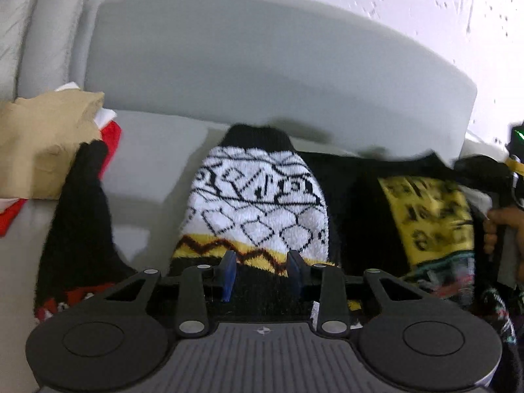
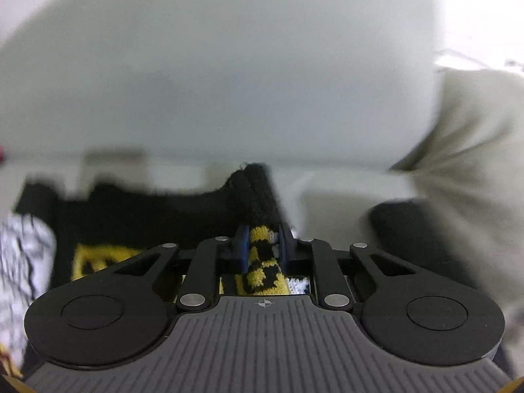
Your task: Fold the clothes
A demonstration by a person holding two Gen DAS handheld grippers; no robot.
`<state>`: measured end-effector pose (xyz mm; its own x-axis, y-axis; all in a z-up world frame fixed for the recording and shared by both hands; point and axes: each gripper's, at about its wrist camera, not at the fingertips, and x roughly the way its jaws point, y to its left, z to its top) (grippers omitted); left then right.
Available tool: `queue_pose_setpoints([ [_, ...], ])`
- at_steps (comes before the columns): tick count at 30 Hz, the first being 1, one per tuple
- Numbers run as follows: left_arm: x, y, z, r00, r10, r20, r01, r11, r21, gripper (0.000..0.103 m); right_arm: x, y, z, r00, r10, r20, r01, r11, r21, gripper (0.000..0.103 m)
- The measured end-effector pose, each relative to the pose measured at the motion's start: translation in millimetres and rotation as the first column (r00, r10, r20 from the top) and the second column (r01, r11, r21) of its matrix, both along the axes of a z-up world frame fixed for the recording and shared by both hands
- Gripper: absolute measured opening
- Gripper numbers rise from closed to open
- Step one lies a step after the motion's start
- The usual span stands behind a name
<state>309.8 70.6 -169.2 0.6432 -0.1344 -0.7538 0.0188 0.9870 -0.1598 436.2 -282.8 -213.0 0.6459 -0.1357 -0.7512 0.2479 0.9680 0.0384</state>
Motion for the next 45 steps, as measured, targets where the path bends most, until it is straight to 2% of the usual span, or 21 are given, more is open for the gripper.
queue_pose_setpoints([
  [2,-2,1,0,1.0,0.008,-0.007,-0.008,1.0,0.008,0.034,-10,-27,14,0.989,-0.133,0.06,0.134,0.991,-0.007,0.017],
  [5,4,6,-6,0.999,0.017,-0.039,-0.017,1.0,0.017,0.047,-7,-60,-4,0.973,-0.226,-0.047,0.227,0.974,0.02,0.019],
  [7,10,12,-10,0.998,0.03,-0.057,-0.029,0.999,0.02,0.047,-6,-65,-19,0.971,-0.201,-0.126,0.208,0.977,0.041,0.022],
  [11,47,43,-5,0.993,0.121,-0.005,-0.121,0.992,-0.043,0.056,-23,-58,-9,0.986,-0.142,-0.087,0.15,0.984,0.093,0.067],
  [13,72,52,-8,0.989,0.144,0.011,-0.143,0.987,-0.073,0.059,-30,-62,-1,0.991,-0.126,-0.054,0.134,0.973,0.185,0.075],
  [18,144,45,-43,0.994,0.097,-0.057,-0.102,0.99,-0.1,0.059,-35,-89,-1,0.991,-0.135,-0.025,0.134,0.911,0.391,0.074],
  [21,176,34,-69,0.992,0.057,-0.11,-0.071,0.988,-0.135,0.06,-29,-104,-10,0.989,-0.147,-0.026,0.143,0.878,0.457,0.067],
  [23,191,25,-83,0.992,0.034,-0.123,-0.045,0.995,-0.084,0.06,-25,-111,-19,0.988,-0.152,-0.024,0.145,0.861,0.488,0.06],
  [26,195,7,-86,0.997,-0.027,-0.067,0.027,1.0,0.002,0.064,-15,-116,-30,0.992,-0.123,-0.032,0.124,0.87,0.476,0.058],
  [28,192,-5,-83,0.997,-0.074,-0.03,0.076,0.995,0.064,0.035,-8,-108,-33,0.996,-0.084,-0.028,0.088,0.897,0.433,0.058],
  [29,188,-10,-79,0.996,-0.09,-0.014,0.091,0.99,0.106,0.011,-5,-103,-34,0.998,-0.064,-0.027,0.069,0.909,0.41,0.059],
  [30,183,-13,-74,0.995,-0.097,0.007,0.095,0.984,0.148,0.01,-1,-99,-36,0.999,-0.043,-0.026,0.05,0.921,0.387,0.059],
  [32,164,-10,-57,0.991,-0.085,0.104,0.064,0.979,0.192,0.01,7,-78,-36,0.999,-0.008,-0.046,0.019,0.968,0.251,0.019],
  [33,152,-4,-45,0.983,-0.065,0.17,0.031,0.98,0.195,0.01,9,-70,-34,0.999,-0.006,-0.045,0.016,0.977,0.212,0.019],
  [35,131,10,-28,0.96,-0.018,0.278,-0.038,0.981,0.192,0.01,0,-57,-12,0.997,-0.03,0.076,0.015,0.982,0.186,0.018],
  [38,130,24,-37,0.956,0.034,0.29,-0.098,0.973,0.211,0.011,-11,-45,12,0.967,-0.064,0.247,0.02,0.984,0.178,0.018],
  [41,153,26,-75,0.986,0.104,0.128,-0.131,0.967,0.218,0.021,14,-23,-10,0.977,-0.02,0.213,0.009,0.999,0.054,0.019],
  [42,154,24,-82,0.988,0.12,0.101,-0.141,0.961,0.239,0.033,22,-18,-22,0.985,-0.026,0.168,0.021,0.999,0.032,0.02],
  [43,150,24,-81,0.984,0.135,0.116,-0.161,0.954,0.252,0.039,30,-14,-34,0.994,-0.035,0.107,0.033,0.999,0.017,0.028],
  [44,145,24,-78,0.98,0.155,0.127,-0.183,0.949,0.255,0.052,38,-10,-46,0.998,-0.045,0.044,0.045,0.999,0.003,0.045],
  [45,138,26,-69,0.976,0.175,0.132,-0.203,0.949,0.241,0.059,33,-11,-39,0.997,-0.056,0.045,0.056,0.998,-0.007,0.056],
])
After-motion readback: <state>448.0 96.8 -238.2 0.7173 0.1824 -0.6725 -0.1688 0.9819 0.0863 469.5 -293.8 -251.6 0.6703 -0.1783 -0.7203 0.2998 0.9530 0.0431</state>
